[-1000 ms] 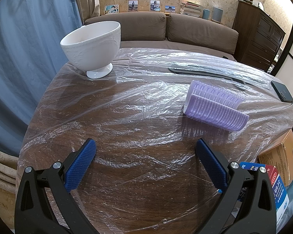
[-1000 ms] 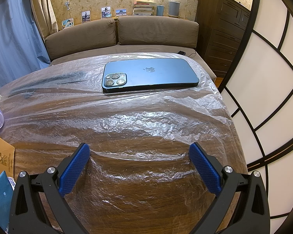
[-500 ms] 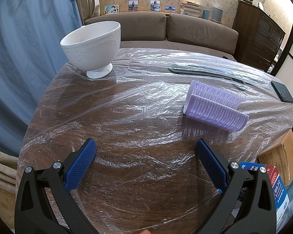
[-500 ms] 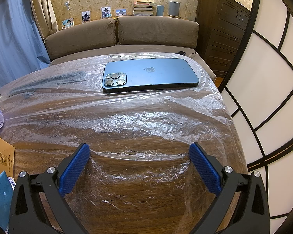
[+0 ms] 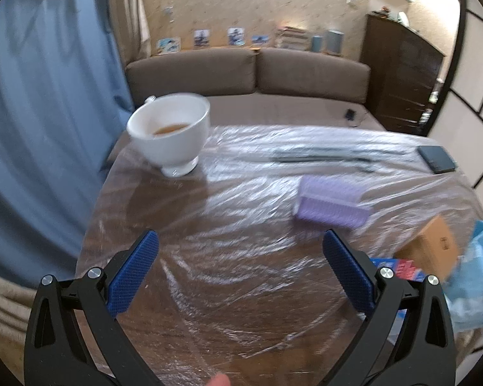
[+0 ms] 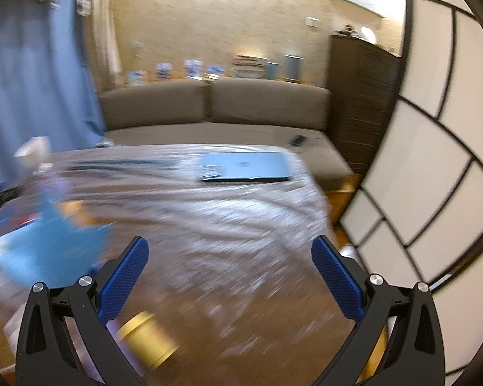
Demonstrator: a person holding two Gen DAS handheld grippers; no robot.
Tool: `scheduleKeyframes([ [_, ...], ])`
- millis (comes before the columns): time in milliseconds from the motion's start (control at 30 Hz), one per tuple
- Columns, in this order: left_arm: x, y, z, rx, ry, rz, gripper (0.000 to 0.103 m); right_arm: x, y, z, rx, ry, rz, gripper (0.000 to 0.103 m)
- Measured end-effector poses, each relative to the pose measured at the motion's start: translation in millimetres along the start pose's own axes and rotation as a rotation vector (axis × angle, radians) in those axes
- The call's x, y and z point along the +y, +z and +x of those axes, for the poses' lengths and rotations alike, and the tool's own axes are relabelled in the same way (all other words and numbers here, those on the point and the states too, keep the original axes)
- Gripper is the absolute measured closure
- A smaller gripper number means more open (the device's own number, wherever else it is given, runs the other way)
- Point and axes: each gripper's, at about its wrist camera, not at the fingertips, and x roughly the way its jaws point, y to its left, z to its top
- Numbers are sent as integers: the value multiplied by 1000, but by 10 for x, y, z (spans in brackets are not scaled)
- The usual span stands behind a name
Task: Collect trash
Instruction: 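Grasp the lavender hair roller with the left gripper while the right gripper grasps the white medicine box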
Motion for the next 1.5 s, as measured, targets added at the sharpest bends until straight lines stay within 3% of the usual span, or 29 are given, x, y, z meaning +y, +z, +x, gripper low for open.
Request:
scheduleKeyframes([
  [167, -162, 176, 71, -15, -24, 45, 1, 735, -471, -308, 58, 216, -62, 4],
  [267, -319, 221, 181, -7, -62, 92, 1, 1226, -722, -312, 139, 350, -53, 4],
  [333, -419, 230, 223, -5, -67, 123, 1, 1506, -857, -265, 181, 380, -57, 4],
  [567, -619, 220, 463, 35, -72, 192, 1, 2119, -1016, -74, 238, 284, -19, 4],
  [833, -663, 185, 594, 38, -45, 211, 1, 2474, -1128, 103, 219, 88, -74, 4],
  [900, -640, 184, 613, 37, -55, 206, 1, 2471, -1130, 136, 228, 84, -51, 11],
  [967, -613, 191, 630, 34, -63, 197, 1, 2415, -1122, 134, 220, 70, -39, 24],
  [1100, -552, 193, 635, 25, -87, 180, 2, 2240, -1155, -2, 214, 36, -9, 31],
  [1267, -562, 195, 645, 17, -84, 208, 15, 2351, -1172, 6, 211, 2, -30, 30],
  [1367, -556, 197, 654, 25, -94, 206, 17, 2460, -1252, -46, 201, -24, -55, 32],
  [1500, -530, 187, 673, 30, -98, 197, 47, 2521, -1344, -167, 198, 7, -20, 36],
])
